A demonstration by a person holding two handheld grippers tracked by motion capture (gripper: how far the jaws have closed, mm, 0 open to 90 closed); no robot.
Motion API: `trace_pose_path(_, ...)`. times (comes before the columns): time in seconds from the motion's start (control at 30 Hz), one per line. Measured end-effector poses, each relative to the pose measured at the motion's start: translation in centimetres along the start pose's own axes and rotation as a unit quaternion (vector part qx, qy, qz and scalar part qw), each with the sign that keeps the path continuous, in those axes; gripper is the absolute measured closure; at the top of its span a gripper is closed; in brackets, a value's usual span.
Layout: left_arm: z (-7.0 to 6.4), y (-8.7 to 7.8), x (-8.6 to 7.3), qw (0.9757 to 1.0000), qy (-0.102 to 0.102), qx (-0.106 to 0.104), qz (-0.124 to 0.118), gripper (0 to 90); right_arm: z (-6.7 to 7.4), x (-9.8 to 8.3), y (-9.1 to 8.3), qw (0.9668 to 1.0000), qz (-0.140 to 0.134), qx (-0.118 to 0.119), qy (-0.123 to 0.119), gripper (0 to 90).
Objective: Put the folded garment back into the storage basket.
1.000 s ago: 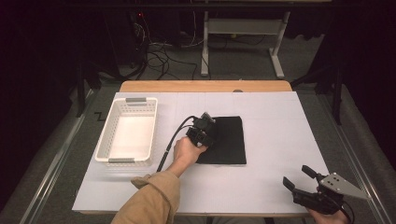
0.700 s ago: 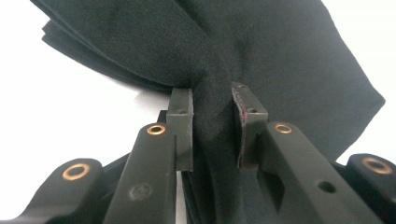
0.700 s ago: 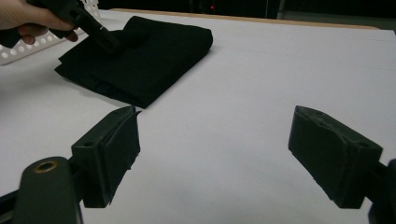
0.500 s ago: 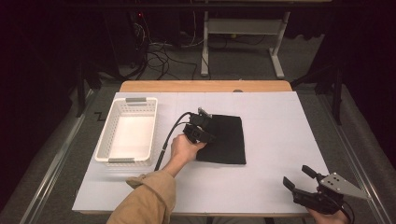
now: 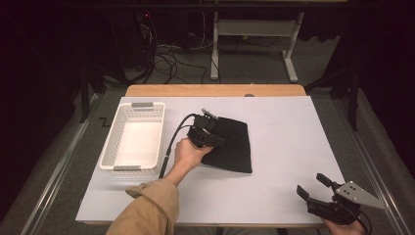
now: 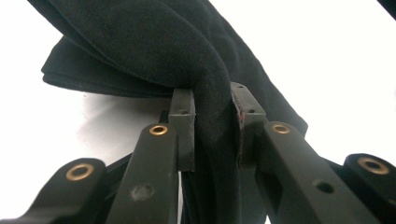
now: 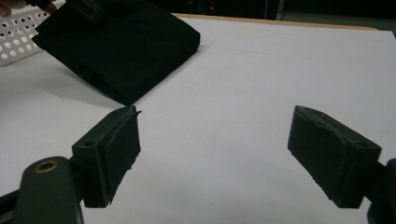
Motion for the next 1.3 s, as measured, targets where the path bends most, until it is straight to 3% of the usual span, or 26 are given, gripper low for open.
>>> trace_pose_path(0.4, 0.1, -2.4, -0.1, 0.9997, 0.013, -0.002, -0.019, 71.9, 0.0, 0.0, 0.1, 1.0, -0.001, -0.003, -0.001, 18.3)
trace_pose_path(1.3, 1.4, -6.5, -0.8, 0.9987, 0.01, 0.006, -0.05, 72.0, 0.1, 0.0, 0.1, 1.0, 0.001, -0.003, -0.002, 18.3)
Point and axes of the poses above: each handheld gripper's, and its own axes: y roughly forward along the jaws, x roughly out of its top, z roughly to its left, the point moved 5 cm from there along y, roughly forward along the jaws
